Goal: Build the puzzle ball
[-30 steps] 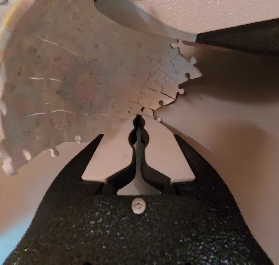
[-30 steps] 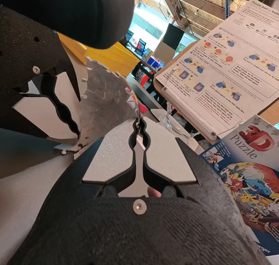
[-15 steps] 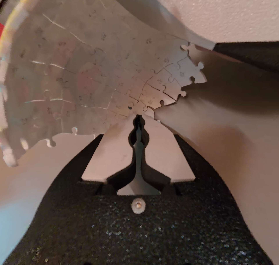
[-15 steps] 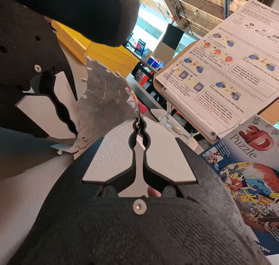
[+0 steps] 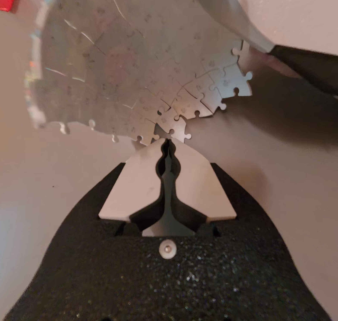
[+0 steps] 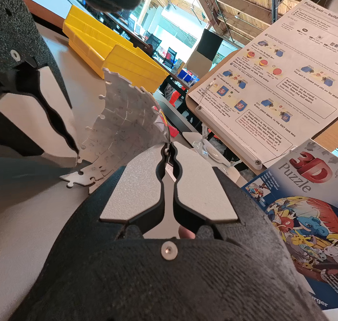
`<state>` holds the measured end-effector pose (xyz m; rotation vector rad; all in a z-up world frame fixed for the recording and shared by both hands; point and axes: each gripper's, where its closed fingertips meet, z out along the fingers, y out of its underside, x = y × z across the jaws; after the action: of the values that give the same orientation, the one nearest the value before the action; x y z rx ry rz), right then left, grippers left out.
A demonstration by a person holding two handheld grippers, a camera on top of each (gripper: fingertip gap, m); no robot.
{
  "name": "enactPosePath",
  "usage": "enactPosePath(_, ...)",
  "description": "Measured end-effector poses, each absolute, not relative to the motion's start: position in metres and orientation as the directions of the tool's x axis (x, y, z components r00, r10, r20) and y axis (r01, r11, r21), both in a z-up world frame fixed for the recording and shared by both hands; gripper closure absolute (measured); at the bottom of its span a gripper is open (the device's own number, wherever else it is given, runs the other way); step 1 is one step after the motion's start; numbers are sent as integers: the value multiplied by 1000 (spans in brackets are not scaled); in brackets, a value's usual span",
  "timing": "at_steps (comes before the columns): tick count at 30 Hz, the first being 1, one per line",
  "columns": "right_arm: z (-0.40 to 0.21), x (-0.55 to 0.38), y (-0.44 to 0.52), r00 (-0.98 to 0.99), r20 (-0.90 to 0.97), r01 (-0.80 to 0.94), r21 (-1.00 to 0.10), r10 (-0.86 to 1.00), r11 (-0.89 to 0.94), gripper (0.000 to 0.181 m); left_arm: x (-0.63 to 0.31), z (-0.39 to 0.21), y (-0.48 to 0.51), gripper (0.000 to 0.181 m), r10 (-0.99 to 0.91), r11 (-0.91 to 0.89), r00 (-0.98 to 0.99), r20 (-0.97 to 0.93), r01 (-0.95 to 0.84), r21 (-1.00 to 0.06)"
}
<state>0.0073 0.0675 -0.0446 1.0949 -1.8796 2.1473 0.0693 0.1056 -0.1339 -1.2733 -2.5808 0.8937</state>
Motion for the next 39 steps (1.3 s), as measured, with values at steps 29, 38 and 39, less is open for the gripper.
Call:
enactPosePath(29, -45, 6, 68, -741, 555, -501, -832, -379, -238, 179, 47, -139, 89, 181, 812, 299, -526, -253, 747, -593)
enactPosePath(38, -46, 7, 68, -740, 555, -502, -832, -381, -236, 179, 45, -140, 91, 181, 812, 321, -542, -217, 725, -609)
enactPosePath(39, -46, 7, 68, -740, 554, -502, -832, -380, -236, 179, 45, -140, 91, 181, 812, 321, -543, -214, 722, -613)
